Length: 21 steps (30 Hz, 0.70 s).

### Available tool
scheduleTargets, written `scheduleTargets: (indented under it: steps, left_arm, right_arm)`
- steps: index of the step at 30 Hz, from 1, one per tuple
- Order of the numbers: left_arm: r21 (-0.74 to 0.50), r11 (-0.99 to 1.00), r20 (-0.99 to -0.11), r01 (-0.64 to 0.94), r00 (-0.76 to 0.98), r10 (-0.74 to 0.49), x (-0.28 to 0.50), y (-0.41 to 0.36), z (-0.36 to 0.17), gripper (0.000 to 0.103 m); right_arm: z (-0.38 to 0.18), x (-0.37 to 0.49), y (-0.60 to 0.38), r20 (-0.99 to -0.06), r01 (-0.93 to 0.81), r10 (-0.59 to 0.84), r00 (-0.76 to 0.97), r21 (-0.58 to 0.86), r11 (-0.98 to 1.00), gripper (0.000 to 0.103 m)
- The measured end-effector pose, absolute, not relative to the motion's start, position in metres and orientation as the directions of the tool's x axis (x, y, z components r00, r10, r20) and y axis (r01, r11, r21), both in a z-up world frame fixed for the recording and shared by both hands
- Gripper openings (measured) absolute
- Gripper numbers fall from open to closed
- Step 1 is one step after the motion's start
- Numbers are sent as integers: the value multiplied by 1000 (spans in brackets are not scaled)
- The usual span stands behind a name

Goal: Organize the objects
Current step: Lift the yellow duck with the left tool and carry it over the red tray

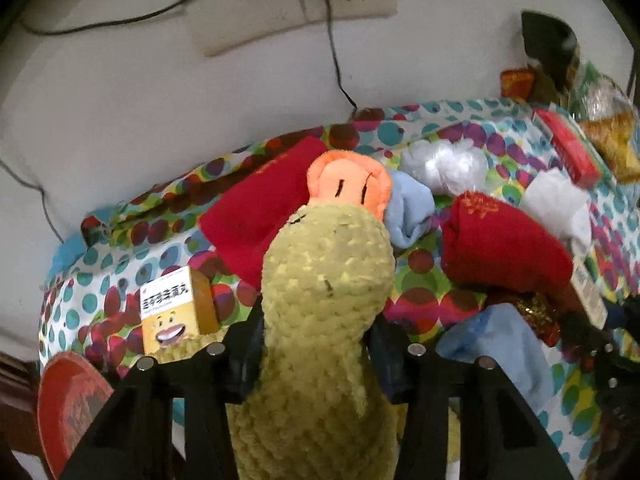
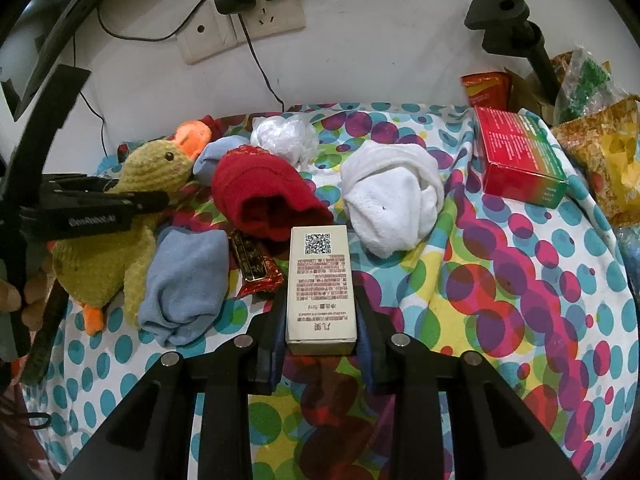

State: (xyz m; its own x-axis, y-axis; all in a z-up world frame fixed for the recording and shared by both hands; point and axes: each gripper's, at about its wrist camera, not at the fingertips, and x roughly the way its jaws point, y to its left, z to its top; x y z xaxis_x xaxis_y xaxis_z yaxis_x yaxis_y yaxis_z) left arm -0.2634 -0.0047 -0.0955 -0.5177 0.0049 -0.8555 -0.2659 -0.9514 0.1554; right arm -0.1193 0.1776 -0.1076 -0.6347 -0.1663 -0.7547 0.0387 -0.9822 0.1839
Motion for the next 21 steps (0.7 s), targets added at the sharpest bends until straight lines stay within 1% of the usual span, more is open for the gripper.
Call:
scheduleTargets:
  steps: [9,18,21]
  left_arm:
    - [137,-959,-823,-250,-567,30,-237,-5,-62,43]
    - [88,-969,-801,-229,-594,68,-199,-13,-27,43]
    - [50,-976,-806,-213,-586,87,-187,-26,-15,43]
  right_arm:
    - [-107,-120,176,-757,38,-163,-633,179,-983,29]
    - [-106,-120,173,-765,40,-139,-630,147,-988,29]
    - [-106,-120,173,-766,40,-132,-629,138,-990,29]
